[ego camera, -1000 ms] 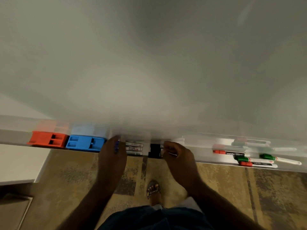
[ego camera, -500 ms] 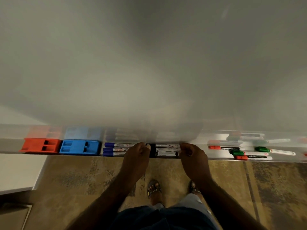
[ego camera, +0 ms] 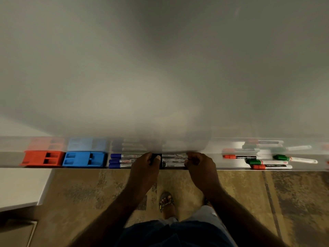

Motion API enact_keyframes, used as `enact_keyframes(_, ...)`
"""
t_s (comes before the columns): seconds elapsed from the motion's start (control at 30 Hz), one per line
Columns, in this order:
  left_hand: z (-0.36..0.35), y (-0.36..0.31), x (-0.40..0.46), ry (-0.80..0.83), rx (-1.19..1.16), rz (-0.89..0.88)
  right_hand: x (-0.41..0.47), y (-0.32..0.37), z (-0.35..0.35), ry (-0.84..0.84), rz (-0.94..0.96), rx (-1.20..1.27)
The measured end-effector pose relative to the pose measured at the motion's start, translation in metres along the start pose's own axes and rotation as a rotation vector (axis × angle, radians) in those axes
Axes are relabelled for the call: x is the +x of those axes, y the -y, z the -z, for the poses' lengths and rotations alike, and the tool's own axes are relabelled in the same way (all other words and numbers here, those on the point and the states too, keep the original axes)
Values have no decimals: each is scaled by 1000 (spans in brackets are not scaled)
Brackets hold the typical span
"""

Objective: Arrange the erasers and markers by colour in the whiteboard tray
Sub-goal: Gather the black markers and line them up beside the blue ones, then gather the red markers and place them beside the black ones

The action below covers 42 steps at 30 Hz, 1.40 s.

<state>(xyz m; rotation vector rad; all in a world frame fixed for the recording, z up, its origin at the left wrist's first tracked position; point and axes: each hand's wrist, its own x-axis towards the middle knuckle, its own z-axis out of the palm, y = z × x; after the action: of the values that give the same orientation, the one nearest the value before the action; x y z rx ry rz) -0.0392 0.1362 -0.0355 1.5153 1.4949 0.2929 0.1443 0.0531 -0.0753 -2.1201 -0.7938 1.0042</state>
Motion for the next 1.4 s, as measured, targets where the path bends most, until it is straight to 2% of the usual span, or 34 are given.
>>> enact_keyframes(0.4, 3, -2, -1, -49, -11, -17, -1, -1, 5, 12, 55, 50)
enact_keyframes(0.67, -4, -19, -18, -133, -29, -110, -12, -14, 48, -81, 135, -10)
enact_keyframes(0.8, -25, -41, -26, -52, -29, -149, -16, -30, 86, -171, 221, -136)
enact_keyframes(0.93, -57, -62, -31, 63, -117, -95, -14, -45, 131, -241, 319, -302)
enact_keyframes(1.07, -97, -83, -38, 193, -317, 36, -5, -60, 175, -305, 458, -518)
enact_keyframes(1.27, -146, -99, -49, 306, -447, 177, 14, -72, 199, -167, 507, -729)
enact_keyframes(1.4, -171, -111, -58, 323, -514, 254, 16, -80, 191, -91, 543, -862)
